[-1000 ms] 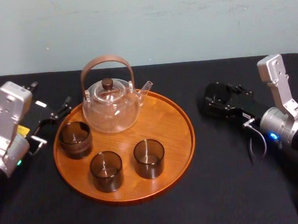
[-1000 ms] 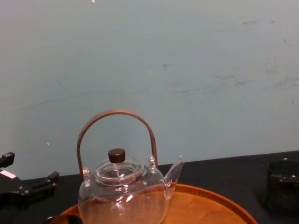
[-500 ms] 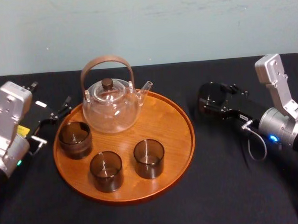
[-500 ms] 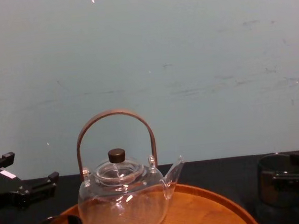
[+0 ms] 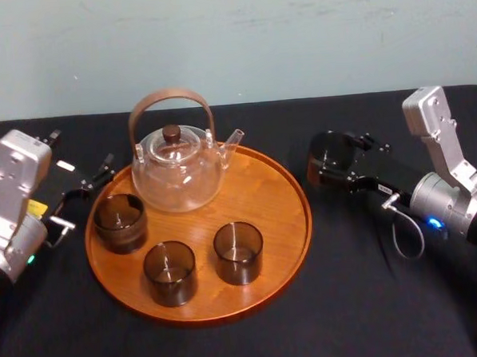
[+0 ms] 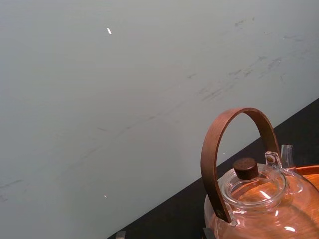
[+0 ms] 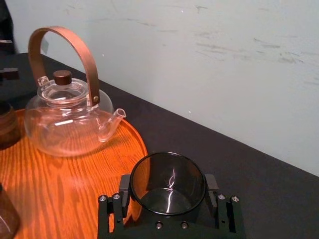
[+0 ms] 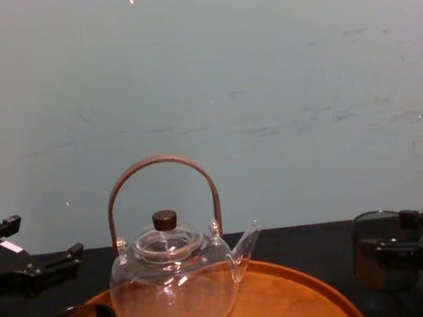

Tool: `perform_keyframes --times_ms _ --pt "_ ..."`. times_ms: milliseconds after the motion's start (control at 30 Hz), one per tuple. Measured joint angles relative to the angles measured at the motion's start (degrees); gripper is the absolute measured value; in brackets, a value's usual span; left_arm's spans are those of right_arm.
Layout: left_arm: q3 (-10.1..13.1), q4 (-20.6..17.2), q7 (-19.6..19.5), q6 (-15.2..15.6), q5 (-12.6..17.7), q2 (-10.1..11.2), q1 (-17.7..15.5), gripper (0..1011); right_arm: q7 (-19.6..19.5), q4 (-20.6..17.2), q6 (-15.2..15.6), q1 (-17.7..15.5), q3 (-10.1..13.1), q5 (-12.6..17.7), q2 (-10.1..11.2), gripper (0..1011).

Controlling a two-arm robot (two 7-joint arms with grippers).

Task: Pick up the glass from the table and place it on the tray.

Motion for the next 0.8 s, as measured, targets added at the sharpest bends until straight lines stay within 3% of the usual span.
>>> perform_keyframes --times_ms 400,800 --pt "0.0 0.0 0.0 0.0 0.0 0.0 0.0 1001 0.32 -2.37 0.17 -0.38 -1.07 0.24 0.65 900" --pt "0.0 0.0 0.0 0.0 0.0 0.0 0.0 1001 2.1 -0.89 -0.85 1.53 -3.75 0.04 -0.32 900"
